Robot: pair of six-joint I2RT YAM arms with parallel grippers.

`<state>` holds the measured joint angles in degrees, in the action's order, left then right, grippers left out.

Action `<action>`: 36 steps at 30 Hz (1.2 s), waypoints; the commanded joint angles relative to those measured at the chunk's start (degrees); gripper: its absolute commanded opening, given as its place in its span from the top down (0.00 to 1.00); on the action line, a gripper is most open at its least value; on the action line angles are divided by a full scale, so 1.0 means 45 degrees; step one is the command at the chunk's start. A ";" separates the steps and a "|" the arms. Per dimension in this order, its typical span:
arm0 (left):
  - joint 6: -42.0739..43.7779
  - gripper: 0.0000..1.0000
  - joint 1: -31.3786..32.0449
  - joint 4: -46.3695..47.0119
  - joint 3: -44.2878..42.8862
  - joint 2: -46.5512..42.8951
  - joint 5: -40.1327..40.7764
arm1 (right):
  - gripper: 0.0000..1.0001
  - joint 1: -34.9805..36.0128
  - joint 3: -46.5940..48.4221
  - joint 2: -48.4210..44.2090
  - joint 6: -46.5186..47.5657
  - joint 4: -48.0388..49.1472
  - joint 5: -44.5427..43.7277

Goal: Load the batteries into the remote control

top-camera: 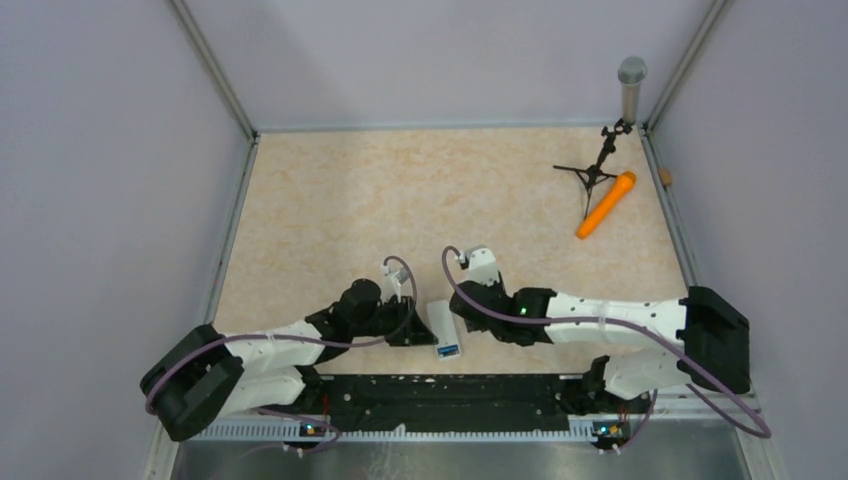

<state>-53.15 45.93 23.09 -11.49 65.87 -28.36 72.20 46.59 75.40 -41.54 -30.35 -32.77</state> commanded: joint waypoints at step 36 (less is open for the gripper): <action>0.1431 0.16 0.0008 -0.4411 -0.0516 -0.4326 0.3134 | 0.27 -0.4841 -0.0161 0.3402 0.5462 0.5683 0.3950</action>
<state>-47.57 45.93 2.39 -13.08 46.87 -15.27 51.11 44.64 89.52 -16.56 -6.76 -14.28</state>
